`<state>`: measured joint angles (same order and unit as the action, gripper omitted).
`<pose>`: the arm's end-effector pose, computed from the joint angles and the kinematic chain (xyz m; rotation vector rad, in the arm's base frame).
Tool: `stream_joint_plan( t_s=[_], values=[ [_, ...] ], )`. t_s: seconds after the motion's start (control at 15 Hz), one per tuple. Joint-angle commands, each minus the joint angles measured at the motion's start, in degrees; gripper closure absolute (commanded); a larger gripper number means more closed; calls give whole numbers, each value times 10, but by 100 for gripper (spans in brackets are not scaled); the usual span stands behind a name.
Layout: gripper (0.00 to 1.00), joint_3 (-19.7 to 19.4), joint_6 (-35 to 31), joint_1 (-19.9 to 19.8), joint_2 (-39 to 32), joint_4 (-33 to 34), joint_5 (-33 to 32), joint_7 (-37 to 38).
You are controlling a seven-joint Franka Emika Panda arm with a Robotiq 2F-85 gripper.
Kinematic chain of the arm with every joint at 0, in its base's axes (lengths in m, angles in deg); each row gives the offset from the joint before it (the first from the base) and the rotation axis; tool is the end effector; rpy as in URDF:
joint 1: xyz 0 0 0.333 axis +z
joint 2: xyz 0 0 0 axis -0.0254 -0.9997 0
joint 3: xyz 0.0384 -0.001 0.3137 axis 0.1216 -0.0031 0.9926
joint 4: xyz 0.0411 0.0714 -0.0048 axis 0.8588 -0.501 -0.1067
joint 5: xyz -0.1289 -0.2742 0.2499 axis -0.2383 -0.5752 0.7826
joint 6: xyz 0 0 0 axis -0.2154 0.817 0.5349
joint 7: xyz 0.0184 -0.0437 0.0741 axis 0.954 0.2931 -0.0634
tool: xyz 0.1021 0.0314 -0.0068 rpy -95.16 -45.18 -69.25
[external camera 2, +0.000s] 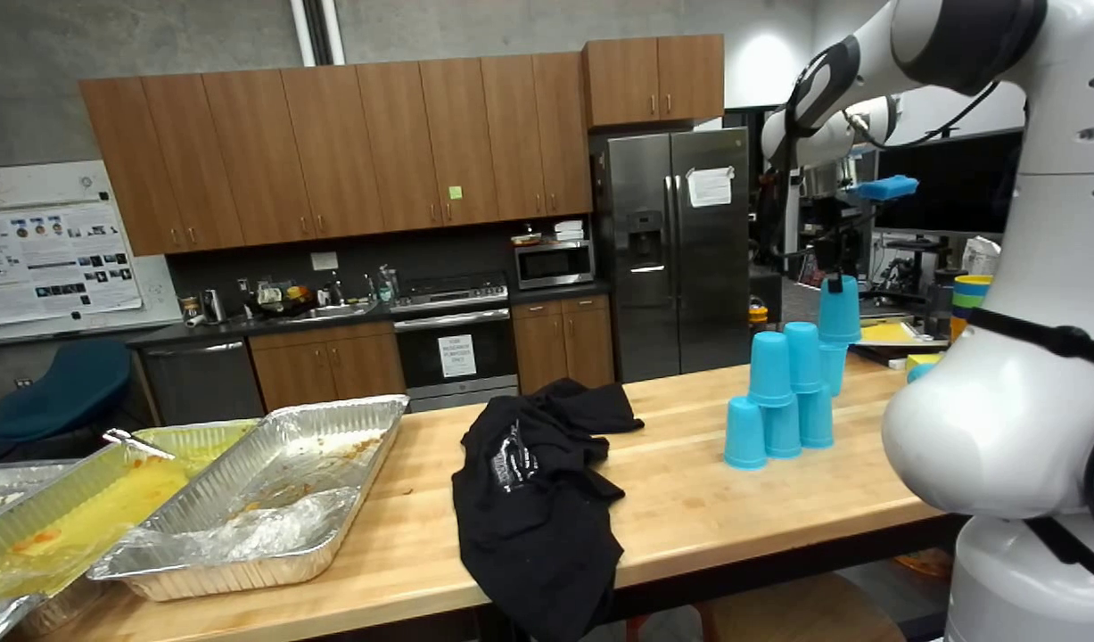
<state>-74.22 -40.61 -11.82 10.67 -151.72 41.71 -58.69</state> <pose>0.4766 -0.2486 0.5121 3.0130 0.5954 -0.1584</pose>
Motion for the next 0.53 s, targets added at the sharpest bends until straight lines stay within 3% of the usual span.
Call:
stream_joint_plan(
  t_s=[0.0, 0.07, 0.47],
  values=[
    [37, -4, 1, 4, 1, 1, 0, 2],
    [62, -4, 1, 4, 1, 0, 0, 2],
    [62, -11, 29, 0, 2, 42, -4, -18]
  ],
)
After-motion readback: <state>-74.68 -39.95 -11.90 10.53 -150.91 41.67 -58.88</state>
